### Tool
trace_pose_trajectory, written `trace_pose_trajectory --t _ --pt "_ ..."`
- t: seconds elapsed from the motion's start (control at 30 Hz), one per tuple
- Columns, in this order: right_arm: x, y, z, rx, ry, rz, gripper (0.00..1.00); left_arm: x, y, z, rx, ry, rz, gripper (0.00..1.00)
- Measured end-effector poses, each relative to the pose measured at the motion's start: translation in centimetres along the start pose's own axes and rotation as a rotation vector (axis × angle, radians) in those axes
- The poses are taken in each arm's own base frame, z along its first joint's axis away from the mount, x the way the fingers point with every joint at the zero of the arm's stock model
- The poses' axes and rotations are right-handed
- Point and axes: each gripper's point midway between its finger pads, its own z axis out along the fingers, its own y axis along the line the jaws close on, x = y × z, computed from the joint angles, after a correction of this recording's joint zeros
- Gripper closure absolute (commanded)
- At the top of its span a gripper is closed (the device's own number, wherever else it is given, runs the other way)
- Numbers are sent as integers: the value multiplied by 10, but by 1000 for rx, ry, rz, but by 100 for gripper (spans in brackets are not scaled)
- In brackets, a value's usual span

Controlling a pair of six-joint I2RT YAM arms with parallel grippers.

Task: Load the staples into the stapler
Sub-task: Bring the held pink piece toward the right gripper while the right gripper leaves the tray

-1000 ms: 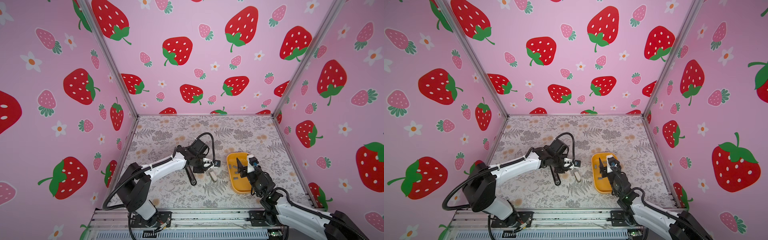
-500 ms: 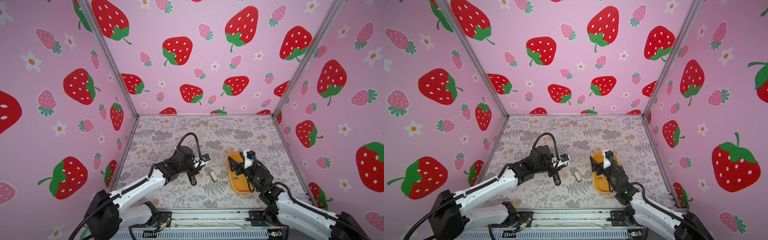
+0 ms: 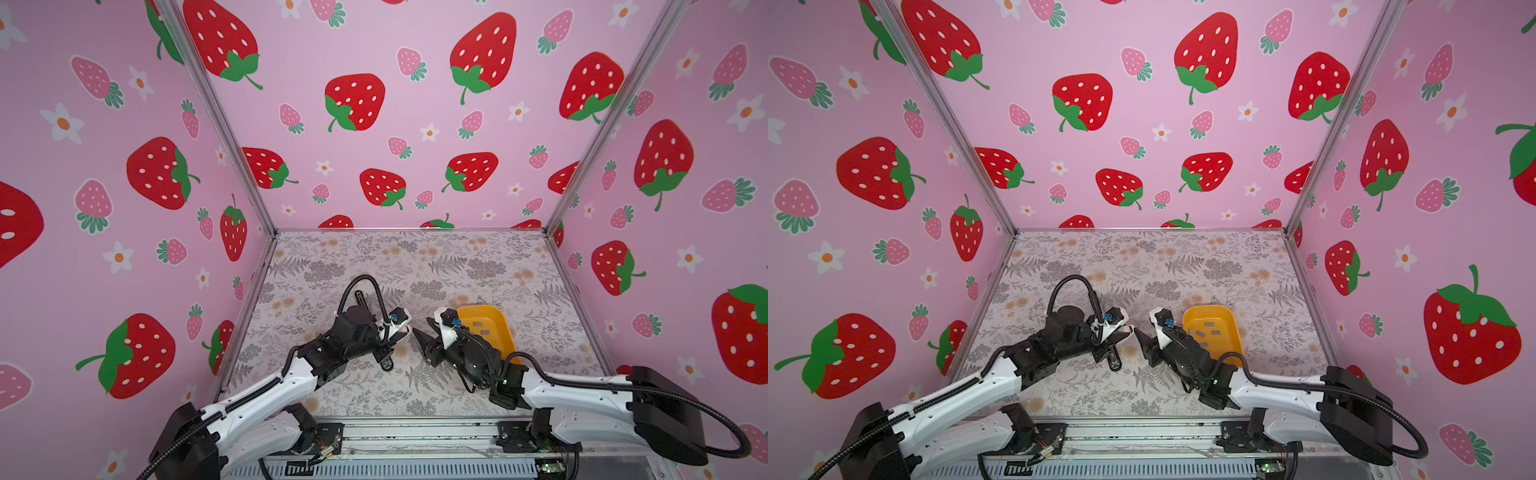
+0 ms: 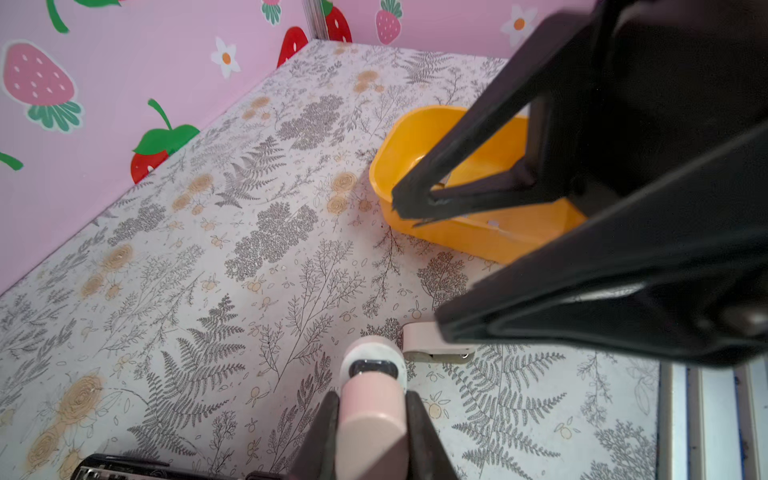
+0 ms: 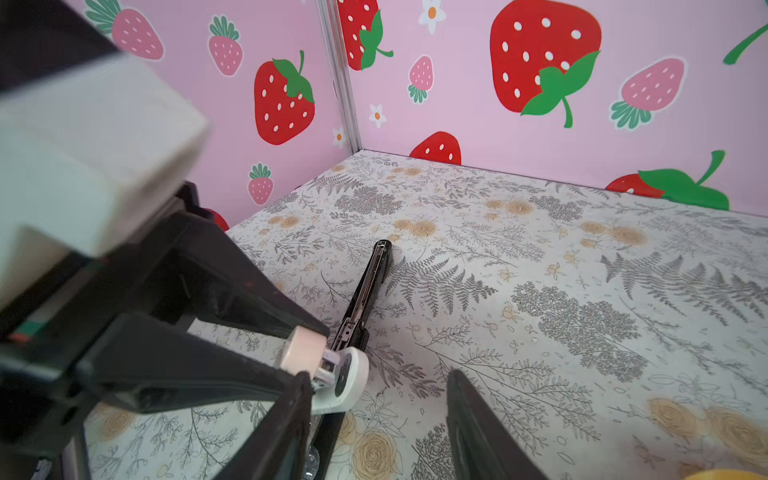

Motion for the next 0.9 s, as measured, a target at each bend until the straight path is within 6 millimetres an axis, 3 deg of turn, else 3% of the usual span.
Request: trace_pose_trajectory --t 0.17,0.4,0.67,0.9 --pt "-4 7 20 15 -5 0 51 10 -2 -7 -27 -34 -15 100" --pt "-13 6 20 27 -41 14 51 8 0 -3 -33 -43 -8 100" --pt "-17 3 19 46 -56 19 51 21 -11 14 33 9 4 100" --pt "-19 2 19 51 -63 23 51 18 -15 18 51 12 31 100"
